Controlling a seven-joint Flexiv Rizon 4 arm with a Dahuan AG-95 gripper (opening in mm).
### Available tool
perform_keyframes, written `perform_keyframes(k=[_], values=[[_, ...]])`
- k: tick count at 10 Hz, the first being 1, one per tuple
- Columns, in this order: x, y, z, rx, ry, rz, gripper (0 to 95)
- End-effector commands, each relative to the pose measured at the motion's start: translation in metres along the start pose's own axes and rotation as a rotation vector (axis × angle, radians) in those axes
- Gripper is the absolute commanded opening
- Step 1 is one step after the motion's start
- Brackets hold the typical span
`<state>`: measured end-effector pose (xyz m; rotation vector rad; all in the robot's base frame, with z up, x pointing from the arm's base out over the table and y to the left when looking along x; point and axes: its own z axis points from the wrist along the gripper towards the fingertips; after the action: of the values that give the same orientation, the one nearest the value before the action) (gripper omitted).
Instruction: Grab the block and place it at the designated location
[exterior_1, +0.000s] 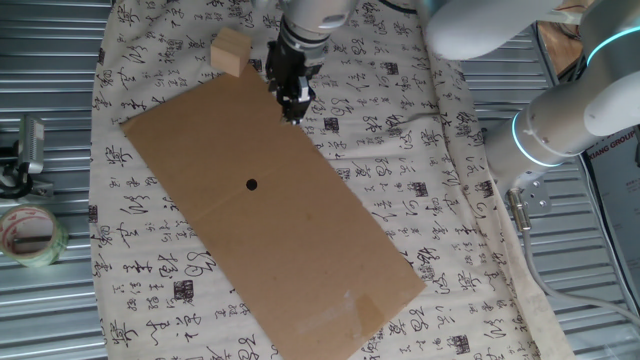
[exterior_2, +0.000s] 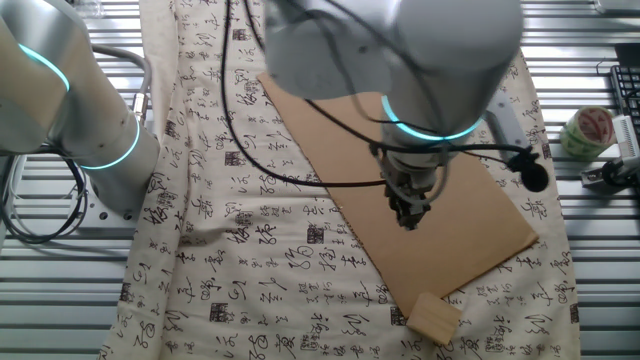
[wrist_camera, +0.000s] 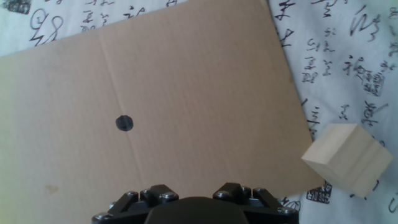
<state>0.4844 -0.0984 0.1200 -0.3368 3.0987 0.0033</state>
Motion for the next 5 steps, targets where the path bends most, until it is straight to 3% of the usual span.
perform_keyframes(k=[1,5], values=[[0.0016,-0.0006,0.0007,0.003,-0.007,0.003,57.0],[0.0016,-0.0006,0.0007,0.002,-0.011,0.002,57.0]])
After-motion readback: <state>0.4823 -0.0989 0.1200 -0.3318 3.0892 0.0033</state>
